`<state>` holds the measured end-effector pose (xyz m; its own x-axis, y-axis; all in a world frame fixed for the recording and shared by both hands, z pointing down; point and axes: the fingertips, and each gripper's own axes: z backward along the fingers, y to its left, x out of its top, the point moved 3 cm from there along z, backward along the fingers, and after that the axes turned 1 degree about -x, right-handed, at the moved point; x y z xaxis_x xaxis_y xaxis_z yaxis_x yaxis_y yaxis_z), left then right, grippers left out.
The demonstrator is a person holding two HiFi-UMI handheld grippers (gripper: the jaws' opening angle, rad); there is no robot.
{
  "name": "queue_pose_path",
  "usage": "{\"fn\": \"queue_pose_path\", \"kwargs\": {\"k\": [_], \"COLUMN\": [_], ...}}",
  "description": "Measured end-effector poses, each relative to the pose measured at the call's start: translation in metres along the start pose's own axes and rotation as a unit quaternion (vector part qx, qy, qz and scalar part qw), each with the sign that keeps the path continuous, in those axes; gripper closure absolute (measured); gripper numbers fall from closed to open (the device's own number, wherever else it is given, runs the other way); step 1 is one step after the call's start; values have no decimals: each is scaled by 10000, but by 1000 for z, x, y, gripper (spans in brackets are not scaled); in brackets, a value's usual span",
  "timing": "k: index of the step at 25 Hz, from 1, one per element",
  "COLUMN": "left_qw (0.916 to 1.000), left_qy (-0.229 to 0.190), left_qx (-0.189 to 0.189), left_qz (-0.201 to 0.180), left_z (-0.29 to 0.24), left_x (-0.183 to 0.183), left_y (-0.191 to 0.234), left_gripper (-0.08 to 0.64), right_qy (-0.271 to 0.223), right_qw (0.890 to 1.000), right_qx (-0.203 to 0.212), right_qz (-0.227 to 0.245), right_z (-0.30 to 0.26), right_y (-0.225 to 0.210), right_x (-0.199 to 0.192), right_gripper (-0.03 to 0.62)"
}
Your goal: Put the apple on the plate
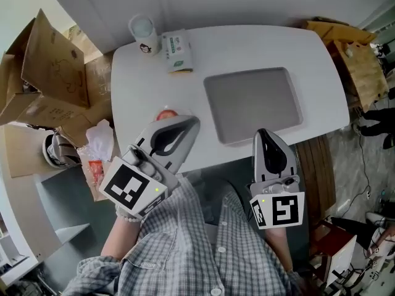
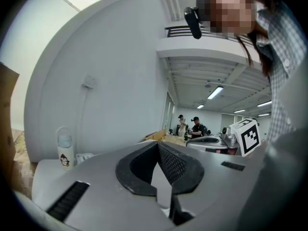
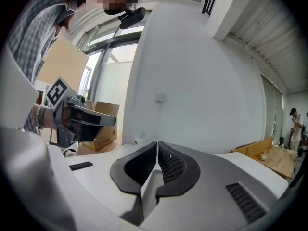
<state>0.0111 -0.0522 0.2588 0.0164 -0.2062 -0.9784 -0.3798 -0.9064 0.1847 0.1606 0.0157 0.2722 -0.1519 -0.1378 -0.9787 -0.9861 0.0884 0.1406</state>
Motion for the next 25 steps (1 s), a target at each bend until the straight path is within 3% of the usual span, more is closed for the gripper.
{"fn": "queue_pose_path", "kwargs": {"k": [6, 11, 17, 25], "left_qw": [9947, 9862, 9651, 9344], "left_qy": [-64, -84, -147, -62], "left_qx": [990, 1595, 2505, 3316], "left_qz": [255, 429, 746, 1298], "left_z": [32, 43, 54, 65], "left_x": [-8, -15, -26, -56], "left_y": [39, 61, 73, 91], "left_gripper": [552, 552, 552, 552], "right_qy": [172, 385, 696, 1176], "right_qw": [9952, 9886, 9724, 9497], "right_qx": [953, 1444, 2204, 2843], "right_qz": [162, 198, 319, 588], "right_z": [-51, -84, -116, -154], "right_y": [24, 30, 39, 56], "right_x": [-6, -19, -34, -63], "right_gripper": [566, 566, 566, 566]}}
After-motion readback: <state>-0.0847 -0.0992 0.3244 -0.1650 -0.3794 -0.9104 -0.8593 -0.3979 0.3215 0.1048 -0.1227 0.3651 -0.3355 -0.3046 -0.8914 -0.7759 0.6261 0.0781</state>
